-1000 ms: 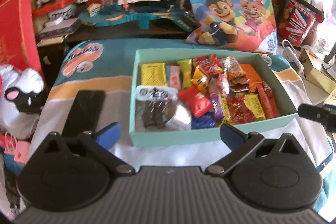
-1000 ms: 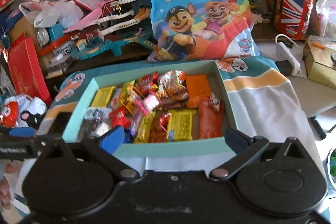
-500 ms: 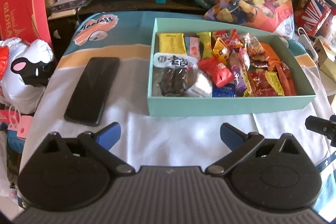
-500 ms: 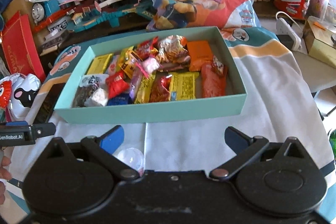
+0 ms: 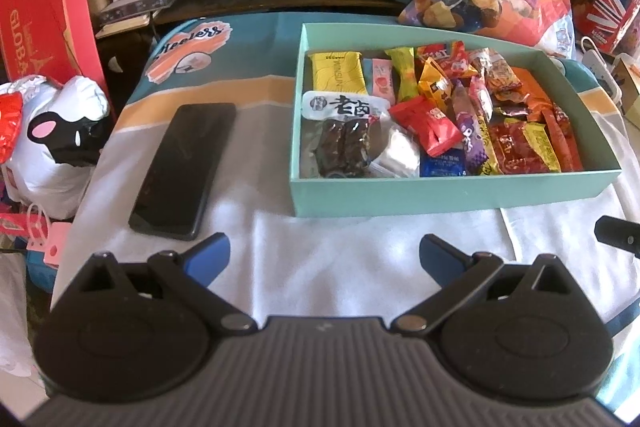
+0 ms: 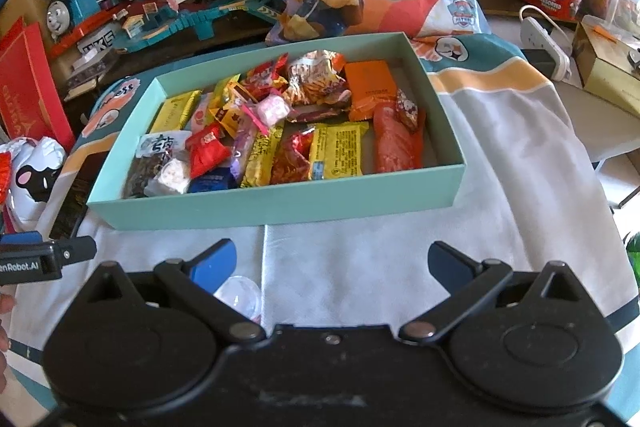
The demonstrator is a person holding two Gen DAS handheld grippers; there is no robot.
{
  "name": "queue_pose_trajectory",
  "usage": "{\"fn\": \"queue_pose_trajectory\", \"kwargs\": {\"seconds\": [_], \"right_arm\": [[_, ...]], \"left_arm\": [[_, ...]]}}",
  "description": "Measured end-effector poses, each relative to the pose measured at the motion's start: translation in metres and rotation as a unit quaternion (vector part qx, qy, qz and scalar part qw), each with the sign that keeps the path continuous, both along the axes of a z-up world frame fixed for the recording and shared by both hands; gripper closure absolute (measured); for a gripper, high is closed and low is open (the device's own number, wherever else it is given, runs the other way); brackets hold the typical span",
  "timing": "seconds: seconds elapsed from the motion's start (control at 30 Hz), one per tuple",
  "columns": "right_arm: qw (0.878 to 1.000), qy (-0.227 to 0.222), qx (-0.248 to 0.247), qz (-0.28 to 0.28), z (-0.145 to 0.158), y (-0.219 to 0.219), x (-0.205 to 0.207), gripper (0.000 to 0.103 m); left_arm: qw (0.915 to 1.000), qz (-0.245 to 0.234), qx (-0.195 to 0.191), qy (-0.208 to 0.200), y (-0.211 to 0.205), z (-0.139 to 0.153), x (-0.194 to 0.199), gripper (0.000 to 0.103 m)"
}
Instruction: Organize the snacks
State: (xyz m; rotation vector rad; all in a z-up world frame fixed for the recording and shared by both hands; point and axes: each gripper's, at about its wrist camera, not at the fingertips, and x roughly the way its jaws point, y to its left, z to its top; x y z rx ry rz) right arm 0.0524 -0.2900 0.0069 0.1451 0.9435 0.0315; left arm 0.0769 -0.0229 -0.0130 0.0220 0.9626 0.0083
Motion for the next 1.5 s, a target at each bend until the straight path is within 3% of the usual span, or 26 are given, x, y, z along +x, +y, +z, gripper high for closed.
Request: {"fn": "queue_pose_trajectory", "kwargs": {"seconds": [1.5], "right_arm": [[0.999,0.040,-0.016,-0.022,-0.022,-0.006,0.033,0.000]], "left_arm": [[0.9994,-0.007,-0.002,0.033,-0.006,-0.017,0.036,0.000]]}}
